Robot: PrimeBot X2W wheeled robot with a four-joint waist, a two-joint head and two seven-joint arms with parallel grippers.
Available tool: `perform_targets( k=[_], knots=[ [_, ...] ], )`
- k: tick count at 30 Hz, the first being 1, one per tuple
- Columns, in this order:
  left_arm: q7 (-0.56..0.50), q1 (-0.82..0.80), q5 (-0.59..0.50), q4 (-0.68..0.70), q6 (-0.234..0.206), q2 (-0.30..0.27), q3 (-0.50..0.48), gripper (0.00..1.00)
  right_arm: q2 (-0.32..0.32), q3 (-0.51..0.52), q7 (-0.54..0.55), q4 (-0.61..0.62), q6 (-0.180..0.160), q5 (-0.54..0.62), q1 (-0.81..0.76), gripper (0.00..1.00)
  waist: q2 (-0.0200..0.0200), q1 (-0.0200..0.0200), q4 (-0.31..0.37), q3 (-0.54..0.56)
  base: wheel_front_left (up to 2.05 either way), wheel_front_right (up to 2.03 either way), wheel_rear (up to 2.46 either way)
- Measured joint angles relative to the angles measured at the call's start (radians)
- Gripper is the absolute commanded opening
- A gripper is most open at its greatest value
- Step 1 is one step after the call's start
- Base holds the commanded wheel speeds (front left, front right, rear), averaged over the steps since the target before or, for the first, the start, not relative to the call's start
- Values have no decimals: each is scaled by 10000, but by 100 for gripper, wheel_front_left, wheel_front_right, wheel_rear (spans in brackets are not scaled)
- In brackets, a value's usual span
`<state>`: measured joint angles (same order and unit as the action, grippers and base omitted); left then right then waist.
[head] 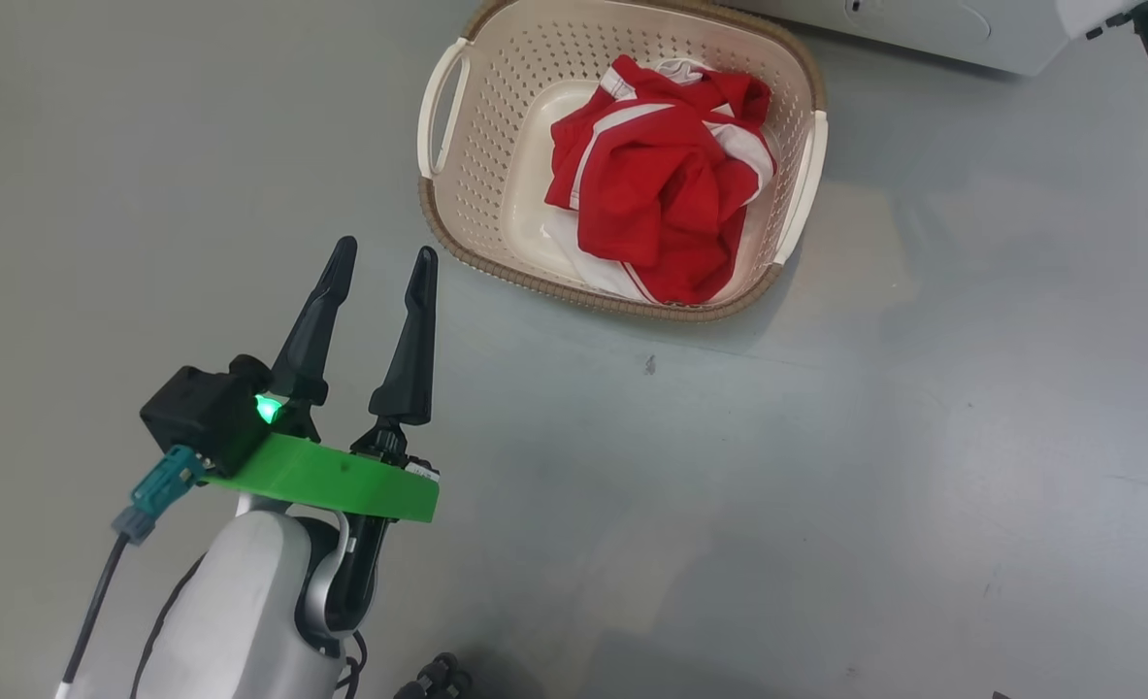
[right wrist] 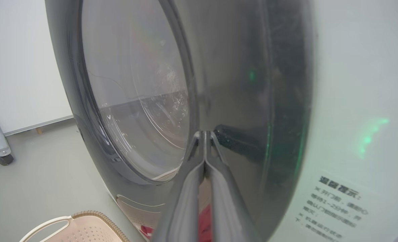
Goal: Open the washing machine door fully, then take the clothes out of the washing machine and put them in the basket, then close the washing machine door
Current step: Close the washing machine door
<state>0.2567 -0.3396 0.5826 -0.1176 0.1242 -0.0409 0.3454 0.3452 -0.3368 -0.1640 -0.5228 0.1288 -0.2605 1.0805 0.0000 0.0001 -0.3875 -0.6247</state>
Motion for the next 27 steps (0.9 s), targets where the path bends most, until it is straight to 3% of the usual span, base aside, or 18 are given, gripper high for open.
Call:
perform_targets(
  k=[11,27],
  knots=[
    [0,-33,-52,-368,0,2,-215,100,-326,8,-683,-1131,-173,-347,-1355,0,0,0,282,864,0,0,0],
    [0,800,-393,-876,0,-458,-863,100,-1335,-477,-807,-1214,-163,-562,-4120,0,0,0,1451,2801,0,0,0]
  ],
)
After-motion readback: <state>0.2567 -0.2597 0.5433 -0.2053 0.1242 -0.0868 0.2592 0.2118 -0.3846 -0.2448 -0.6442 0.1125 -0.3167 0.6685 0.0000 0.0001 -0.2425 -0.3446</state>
